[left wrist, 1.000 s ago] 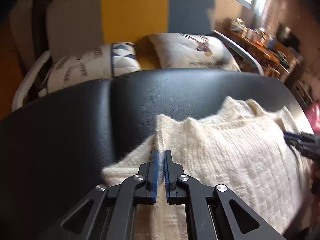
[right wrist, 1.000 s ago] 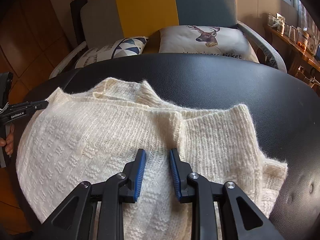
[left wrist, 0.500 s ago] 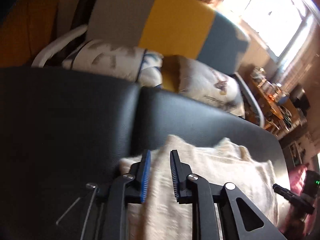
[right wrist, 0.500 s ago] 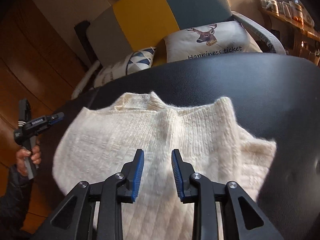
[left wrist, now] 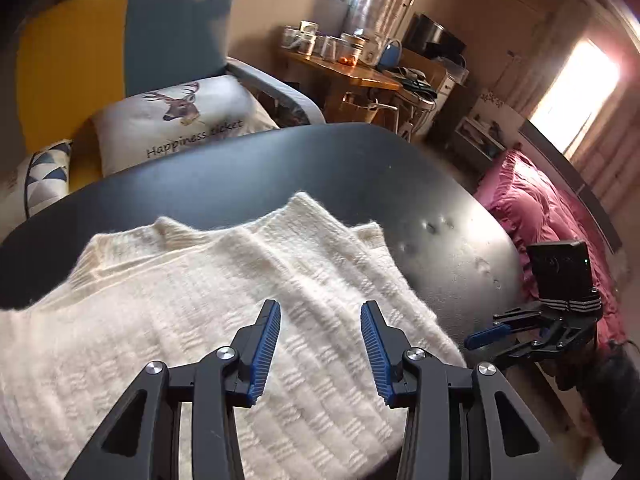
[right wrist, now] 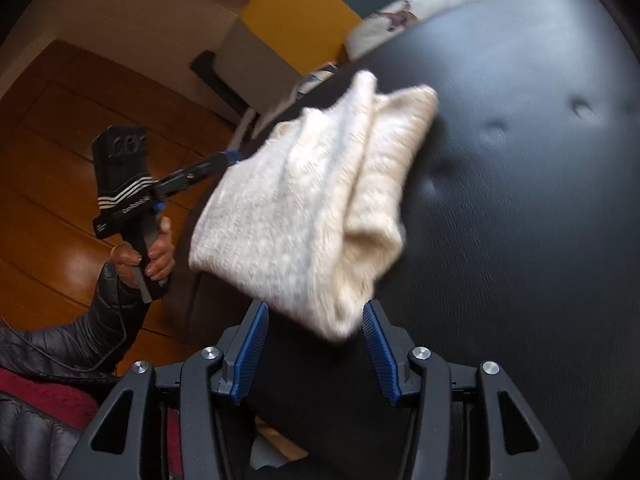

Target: Fold clothes

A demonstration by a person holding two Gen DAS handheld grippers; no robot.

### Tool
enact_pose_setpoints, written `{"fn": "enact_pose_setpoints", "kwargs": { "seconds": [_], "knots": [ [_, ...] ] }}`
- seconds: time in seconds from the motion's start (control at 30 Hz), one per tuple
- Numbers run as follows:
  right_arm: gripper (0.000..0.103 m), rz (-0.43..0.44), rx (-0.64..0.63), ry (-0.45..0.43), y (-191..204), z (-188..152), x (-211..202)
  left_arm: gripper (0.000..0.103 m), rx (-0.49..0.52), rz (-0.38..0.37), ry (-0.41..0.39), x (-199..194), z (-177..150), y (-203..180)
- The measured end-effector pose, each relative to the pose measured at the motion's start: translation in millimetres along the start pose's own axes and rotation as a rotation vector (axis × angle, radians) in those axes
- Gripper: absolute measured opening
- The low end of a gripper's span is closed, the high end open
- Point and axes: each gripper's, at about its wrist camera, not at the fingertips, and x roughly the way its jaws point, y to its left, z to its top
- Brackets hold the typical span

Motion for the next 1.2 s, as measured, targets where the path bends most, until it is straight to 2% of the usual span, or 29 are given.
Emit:
{"fn": "enact_pose_setpoints", "kwargs": {
  "seconds": [0.13, 0.27, 0.37, 0.4, 0.43, 0.5, 0.53, 0.67, 0.8, 0.87, 0.93, 1.03, 1.13, 1.2],
  "knots": [
    [0.051, 0.104, -0.011, 0.070, -13.2, 19.1, 19.7, 0.043, 0.018, 0.005, 0.060, 26.8, 11.4, -8.4],
    [0.053, 0.255, -0.006, 0.220, -17.5, 25.6, 43.7, 0.043, 0.070, 0.010, 0.109, 50.3, 17.8, -18.3],
    [0.054, 0.390, -0.061, 0.341, 1.9, 25.2, 52.2, 0.042, 0.135, 0.015, 0.148, 67.1, 19.4, -28.0],
    [0.054, 0.386, -0.090, 0.394, 9.0, 23.4, 56.6, 0.042, 0.164, 0.023, 0.173, 74.6, 17.1, -31.0],
    [0.054, 0.341, -0.125, 0.466, 13.4, 17.3, 63.0, 0.040, 0.181, 0.044, 0.217, 85.0, 12.5, -32.2],
    [0.052, 0.239, -0.196, 0.621, 18.6, 0.4, 76.5, 0.038, 0.155, 0.020, 0.223, 88.1, 2.6, -32.9],
    [0.048, 0.231, -0.196, 0.654, 17.7, -4.5, 79.3, 0.038, 0.139, 0.004, 0.222, 88.5, -2.4, -33.2],
    [0.048, 0.277, -0.154, 0.643, 10.9, -15.2, 72.4, 0.039, 0.152, -0.017, 0.213, 80.8, -14.2, -41.8],
    [0.047, 0.272, -0.116, 0.576, 7.3, -20.2, 65.4, 0.038, 0.040, -0.103, 0.185, 74.9, 6.3, -22.5],
    [0.047, 0.254, -0.103, 0.540, 7.6, -22.8, 61.2, 0.038, 0.043, -0.087, 0.123, 62.9, 21.0, -16.4],
    [0.048, 0.234, -0.090, 0.503, 8.5, -26.3, 56.3, 0.039, 0.110, -0.043, 0.076, 53.2, 33.7, -14.4],
    [0.052, 0.219, -0.083, 0.459, 10.8, -36.5, 49.2, 0.039, 0.243, -0.007, 0.109, 56.8, 41.4, -15.8],
    [0.052, 0.216, -0.058, 0.429, 7.8, -42.5, 45.5, 0.040, 0.350, -0.016, 0.214, 81.1, 37.6, -12.1],
    [0.052, 0.206, -0.051, 0.429, 7.8, -46.1, 44.2, 0.040, 0.386, -0.069, 0.302, 95.5, 31.3, -9.6]
  ]
}}
